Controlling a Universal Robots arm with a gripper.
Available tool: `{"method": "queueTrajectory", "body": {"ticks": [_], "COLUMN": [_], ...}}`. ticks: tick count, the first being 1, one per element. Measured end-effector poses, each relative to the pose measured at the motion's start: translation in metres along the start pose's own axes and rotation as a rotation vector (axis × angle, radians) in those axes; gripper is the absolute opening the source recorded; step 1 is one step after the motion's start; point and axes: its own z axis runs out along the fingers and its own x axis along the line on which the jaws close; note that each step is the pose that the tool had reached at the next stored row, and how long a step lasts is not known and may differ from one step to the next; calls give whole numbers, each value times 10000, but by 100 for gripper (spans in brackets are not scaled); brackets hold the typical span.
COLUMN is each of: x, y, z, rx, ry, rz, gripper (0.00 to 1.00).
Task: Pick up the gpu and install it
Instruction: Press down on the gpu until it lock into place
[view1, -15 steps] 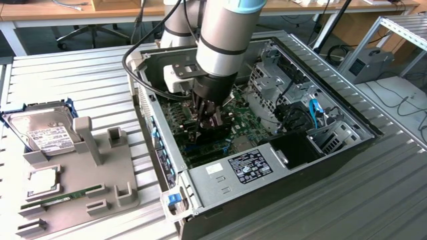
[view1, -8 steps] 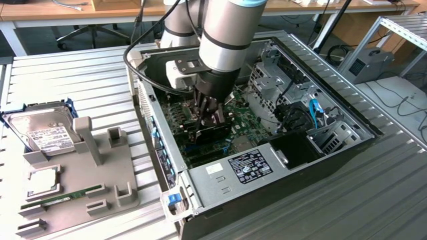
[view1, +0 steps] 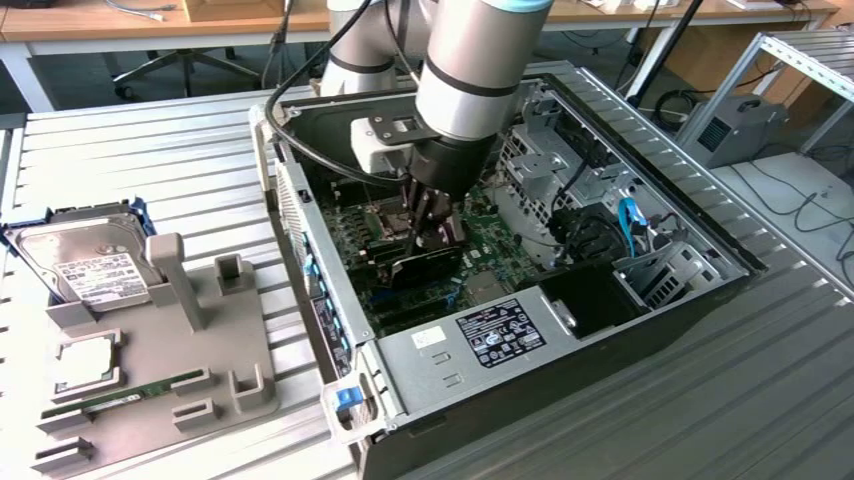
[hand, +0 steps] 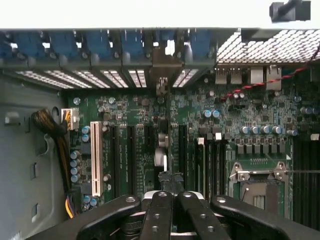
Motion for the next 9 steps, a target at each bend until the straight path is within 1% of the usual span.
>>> {"method": "queueTrajectory", "body": {"ticks": [5,9], "x": [-1,-2], "y": [-65,-76], "z": [-26,-60], "rx": [-2,-1], "ry": [-2,-6], "rz": [-9,-11], "gripper": [11,11]}}
